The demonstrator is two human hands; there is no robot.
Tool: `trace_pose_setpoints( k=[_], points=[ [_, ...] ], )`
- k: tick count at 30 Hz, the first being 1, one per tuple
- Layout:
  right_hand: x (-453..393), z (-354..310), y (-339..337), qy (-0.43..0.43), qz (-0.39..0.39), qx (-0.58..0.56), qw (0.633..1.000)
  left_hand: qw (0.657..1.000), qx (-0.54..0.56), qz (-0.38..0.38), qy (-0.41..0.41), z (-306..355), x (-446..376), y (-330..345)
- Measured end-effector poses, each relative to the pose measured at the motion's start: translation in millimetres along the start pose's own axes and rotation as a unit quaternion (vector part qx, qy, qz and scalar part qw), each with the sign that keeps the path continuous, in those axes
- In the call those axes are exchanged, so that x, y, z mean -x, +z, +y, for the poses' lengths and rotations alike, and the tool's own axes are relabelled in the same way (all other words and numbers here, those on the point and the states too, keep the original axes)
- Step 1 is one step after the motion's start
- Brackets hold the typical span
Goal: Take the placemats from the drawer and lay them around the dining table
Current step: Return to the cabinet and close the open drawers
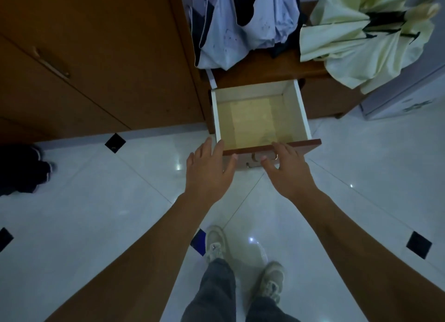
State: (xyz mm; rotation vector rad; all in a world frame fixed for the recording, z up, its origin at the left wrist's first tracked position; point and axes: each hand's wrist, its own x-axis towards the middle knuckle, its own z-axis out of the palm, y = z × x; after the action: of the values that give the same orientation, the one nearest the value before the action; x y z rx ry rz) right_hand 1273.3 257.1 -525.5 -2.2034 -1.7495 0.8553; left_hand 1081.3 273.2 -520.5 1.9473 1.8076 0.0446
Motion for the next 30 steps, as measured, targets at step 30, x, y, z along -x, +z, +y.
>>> trace_pose_setpoints(
  k=[30],
  points=[
    [-161, 179, 182, -0.247, 0.332, 0.059, 0.908, 0.949, -0.164, 0.223, 0.148, -32, -149, 240]
  ],
)
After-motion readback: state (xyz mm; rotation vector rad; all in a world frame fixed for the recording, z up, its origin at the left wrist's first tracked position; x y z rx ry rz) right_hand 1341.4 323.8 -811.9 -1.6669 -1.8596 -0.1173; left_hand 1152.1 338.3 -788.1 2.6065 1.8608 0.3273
